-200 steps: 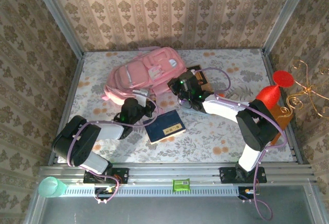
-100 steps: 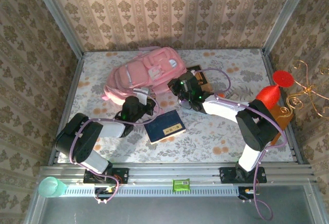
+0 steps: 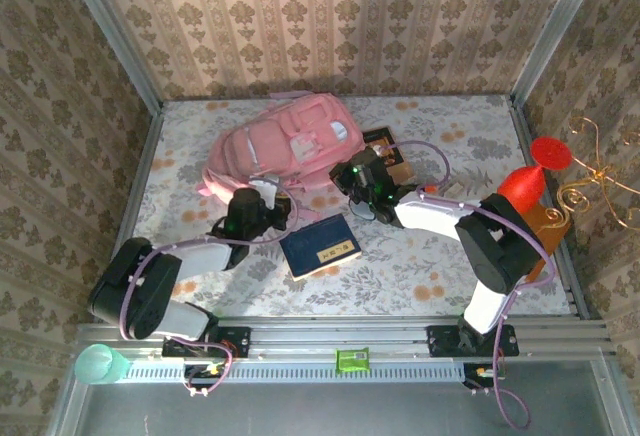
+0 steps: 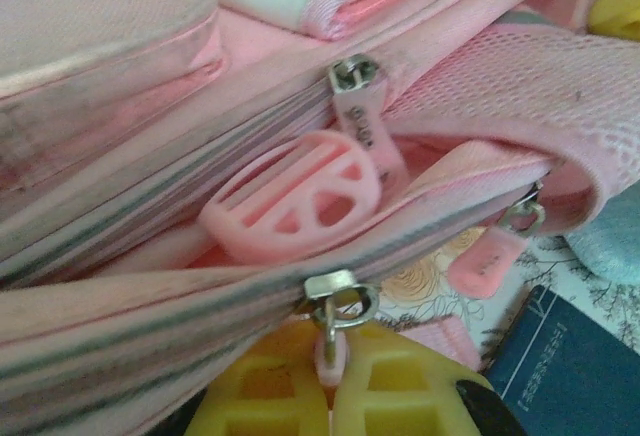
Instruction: Pack the student bag
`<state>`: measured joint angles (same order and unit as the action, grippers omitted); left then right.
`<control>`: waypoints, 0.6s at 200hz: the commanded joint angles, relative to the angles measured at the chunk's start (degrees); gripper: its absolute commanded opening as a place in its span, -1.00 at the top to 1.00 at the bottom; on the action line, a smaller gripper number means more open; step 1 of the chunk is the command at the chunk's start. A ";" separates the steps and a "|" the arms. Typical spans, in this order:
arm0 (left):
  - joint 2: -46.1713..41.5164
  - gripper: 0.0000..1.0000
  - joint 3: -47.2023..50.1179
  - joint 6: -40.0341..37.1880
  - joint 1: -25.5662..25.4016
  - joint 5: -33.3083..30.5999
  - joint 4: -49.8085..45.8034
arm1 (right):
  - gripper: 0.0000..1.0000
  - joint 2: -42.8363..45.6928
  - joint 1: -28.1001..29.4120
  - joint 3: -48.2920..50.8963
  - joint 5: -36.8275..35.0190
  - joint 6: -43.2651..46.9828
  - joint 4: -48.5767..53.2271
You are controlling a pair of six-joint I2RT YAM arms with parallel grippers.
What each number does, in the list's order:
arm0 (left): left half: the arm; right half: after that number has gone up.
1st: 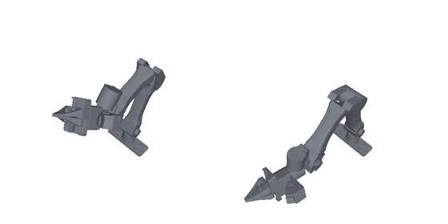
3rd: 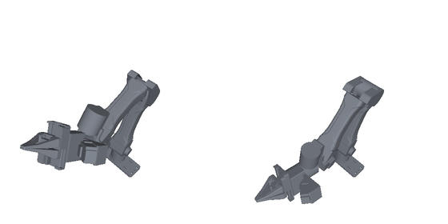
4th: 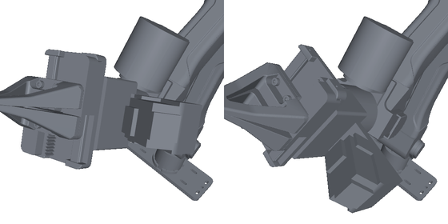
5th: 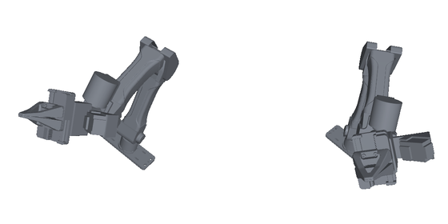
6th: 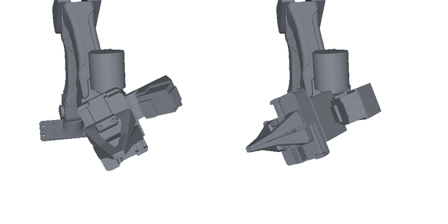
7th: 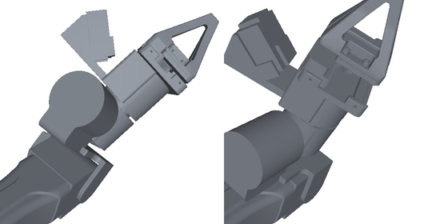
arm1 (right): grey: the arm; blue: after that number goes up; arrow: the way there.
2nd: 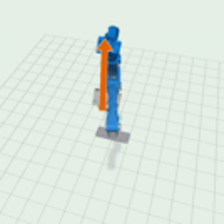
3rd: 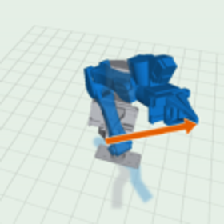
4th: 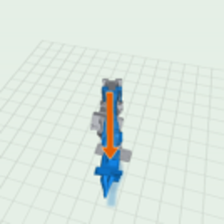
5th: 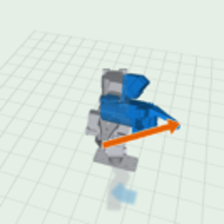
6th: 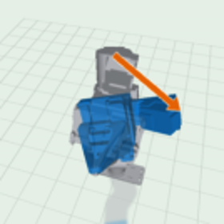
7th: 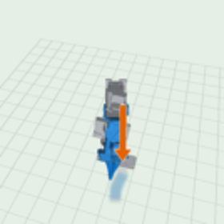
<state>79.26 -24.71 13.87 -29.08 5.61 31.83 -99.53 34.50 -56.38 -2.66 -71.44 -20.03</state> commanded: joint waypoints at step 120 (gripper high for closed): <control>-0.46 1.00 -6.97 -0.47 -1.07 7.46 -14.73 | 0.49 -10.35 -11.94 -18.71 15.27 21.33 17.07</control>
<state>77.71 -28.25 12.82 -27.40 9.63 16.80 -108.49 25.54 -69.67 8.58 -56.97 -7.55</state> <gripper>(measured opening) 0.050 0.203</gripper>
